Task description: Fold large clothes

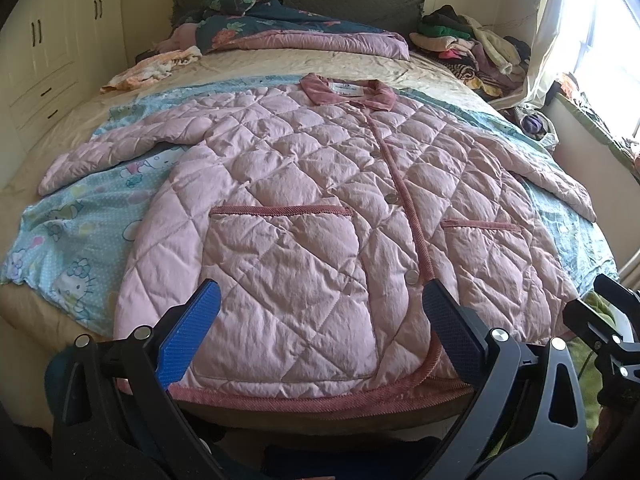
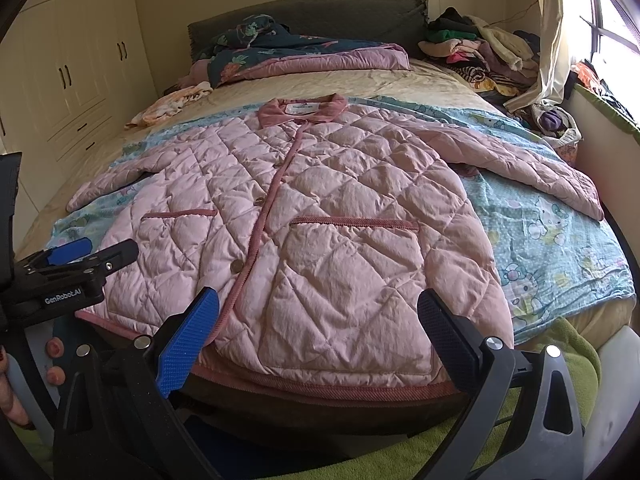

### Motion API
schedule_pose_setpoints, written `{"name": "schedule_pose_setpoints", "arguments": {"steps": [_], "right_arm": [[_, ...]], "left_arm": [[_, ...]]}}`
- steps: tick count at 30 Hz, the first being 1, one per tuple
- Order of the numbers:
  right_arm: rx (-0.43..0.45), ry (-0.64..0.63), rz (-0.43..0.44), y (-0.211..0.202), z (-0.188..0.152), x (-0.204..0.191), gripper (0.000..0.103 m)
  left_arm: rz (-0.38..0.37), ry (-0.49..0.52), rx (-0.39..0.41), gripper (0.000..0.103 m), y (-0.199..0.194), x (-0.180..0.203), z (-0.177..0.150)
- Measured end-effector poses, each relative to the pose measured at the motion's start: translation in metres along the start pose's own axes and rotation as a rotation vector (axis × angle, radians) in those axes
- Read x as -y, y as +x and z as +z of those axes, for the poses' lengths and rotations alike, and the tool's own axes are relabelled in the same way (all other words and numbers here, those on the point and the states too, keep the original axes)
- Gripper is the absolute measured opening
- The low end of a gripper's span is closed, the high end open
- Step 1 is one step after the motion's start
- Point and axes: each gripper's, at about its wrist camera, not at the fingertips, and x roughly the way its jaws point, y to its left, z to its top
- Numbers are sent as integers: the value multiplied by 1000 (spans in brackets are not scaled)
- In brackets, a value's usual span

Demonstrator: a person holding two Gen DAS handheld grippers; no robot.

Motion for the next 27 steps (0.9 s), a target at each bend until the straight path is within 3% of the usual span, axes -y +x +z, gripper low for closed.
{"name": "schedule_pose_setpoints", "arguments": {"steps": [9, 27], "right_arm": [[-7, -13, 5, 16, 28, -2, 99], [41, 56, -16, 45, 120, 30, 99]], "left_arm": [[8, 4, 3, 95, 18, 2, 18], [-16, -15, 20, 95, 48, 16, 99]]}}
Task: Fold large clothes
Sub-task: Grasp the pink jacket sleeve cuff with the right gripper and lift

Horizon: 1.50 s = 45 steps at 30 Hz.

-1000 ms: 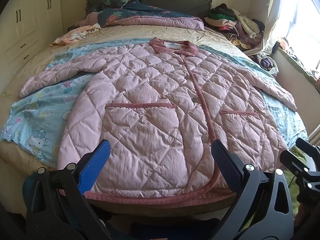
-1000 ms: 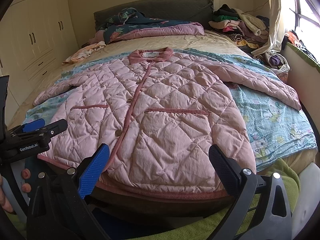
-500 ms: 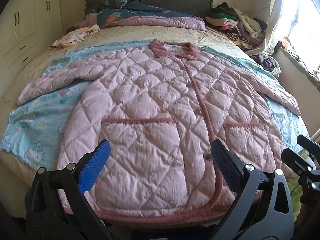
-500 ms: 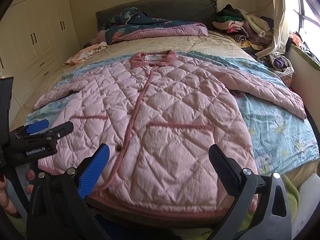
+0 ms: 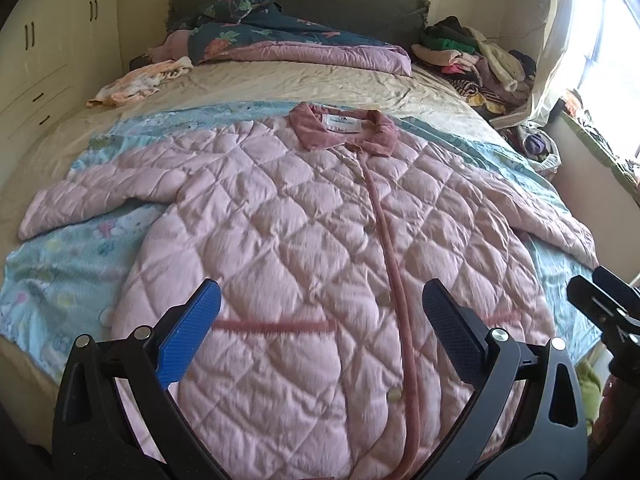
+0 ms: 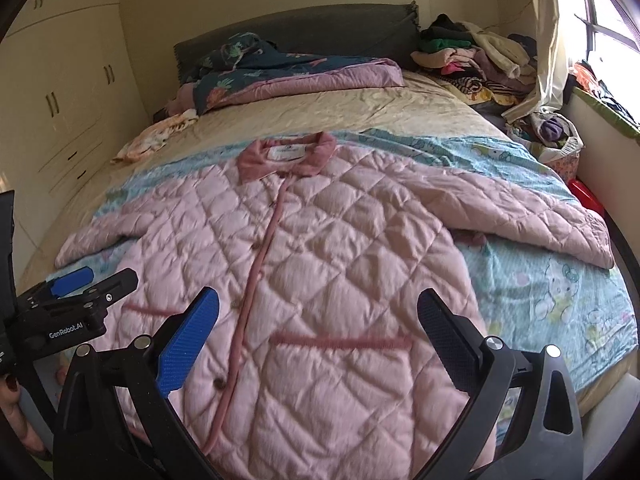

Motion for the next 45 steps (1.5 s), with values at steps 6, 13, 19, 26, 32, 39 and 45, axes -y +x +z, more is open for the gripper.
{"name": "schedule_pose_setpoints", "arguments": {"steps": [6, 13, 19, 26, 32, 39, 45], "right_arm": [[-8, 50, -22, 11, 18, 25, 99], [-11, 117, -94, 27, 29, 60, 99], [-8, 189, -180, 41, 41, 101, 99], [-23, 271, -316, 65, 46, 160, 99], [-45, 359, -408, 86, 43, 215, 99], [-94, 475, -478, 112, 35, 277, 99], [-127, 537, -522, 129, 29, 318, 99]], "left_arm": [[-24, 2, -24, 95, 23, 9, 26], [-55, 11, -32, 95, 44, 25, 51], [-79, 19, -61, 95, 70, 41, 68], [-73, 48, -97, 95, 106, 64, 81], [-67, 86, -119, 95, 137, 83, 87], [-59, 91, -146, 95, 173, 97, 93], [-40, 96, -166, 95, 199, 108, 97]]}}
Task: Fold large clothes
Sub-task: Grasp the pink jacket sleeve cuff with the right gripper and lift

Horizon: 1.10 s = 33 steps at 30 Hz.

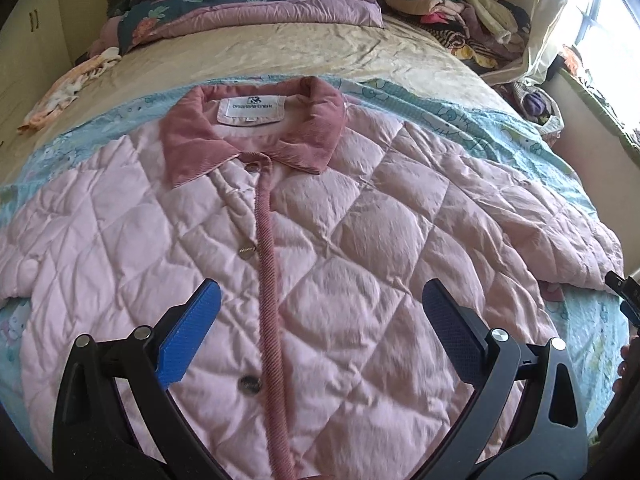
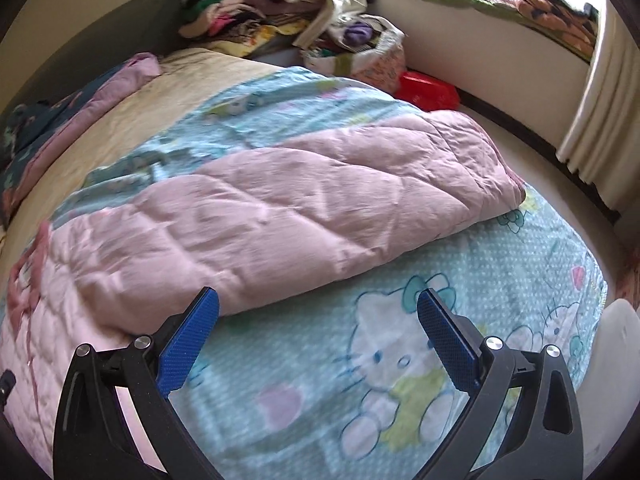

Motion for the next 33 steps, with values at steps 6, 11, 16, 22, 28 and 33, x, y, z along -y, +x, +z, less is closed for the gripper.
{"name": "schedule_pose_setpoints", "arguments": {"steps": [6, 11, 16, 22, 28, 33], "right_arm": [[-28, 69, -32, 29, 18, 22, 99], [-52, 173, -46, 53, 30, 49, 99], [-53, 288, -16, 73, 41, 76, 99], [32, 414, -1, 80, 56, 106, 90], [149, 385, 32, 59, 62, 105, 42], [292, 242, 100, 5, 79, 76, 25]], "left_arm": [[13, -3, -7, 95, 20, 8, 8], [23, -9, -13, 95, 33, 11, 13], [47, -6, -21, 95, 43, 10, 16], [64, -13, -27, 95, 48, 1, 19], [78, -15, -2, 95, 38, -10, 26], [90, -5, 51, 95, 18, -13, 32]]}}
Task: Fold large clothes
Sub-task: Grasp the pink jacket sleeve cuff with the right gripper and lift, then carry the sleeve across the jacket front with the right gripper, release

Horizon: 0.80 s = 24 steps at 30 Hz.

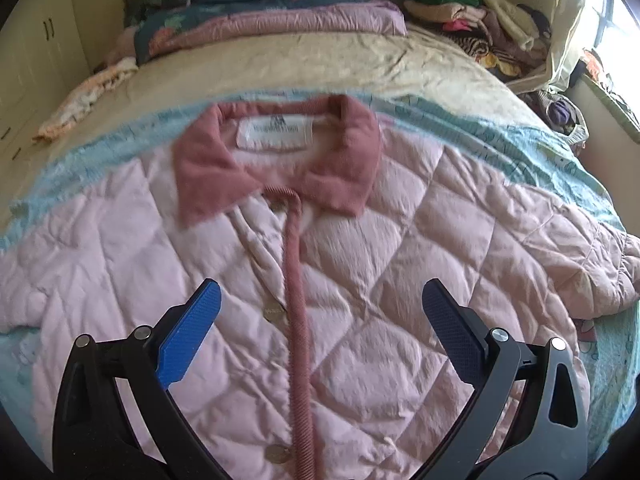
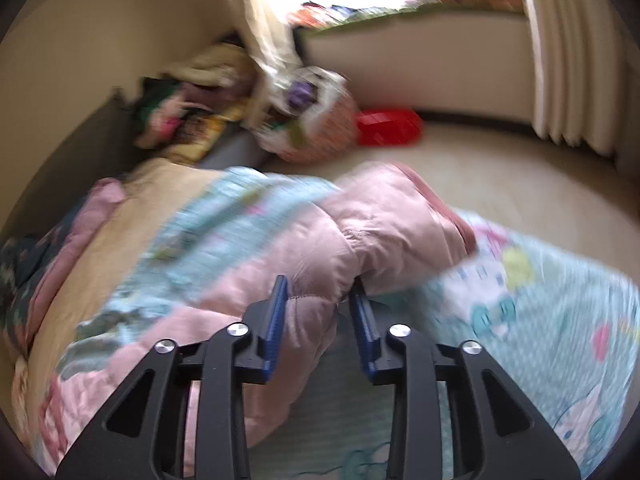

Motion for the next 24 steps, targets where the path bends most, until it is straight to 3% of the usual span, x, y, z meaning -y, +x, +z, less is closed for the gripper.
{"name": "schedule_pose_setpoints", "arguments": {"steps": [11, 24], "right_arm": [[152, -275, 182, -87, 22, -104, 18], [180, -428, 345, -148, -1, -204, 17]], "left_arm": [[6, -10, 106, 95, -50, -24, 17], [-49, -95, 98, 95, -72, -82, 25]]}}
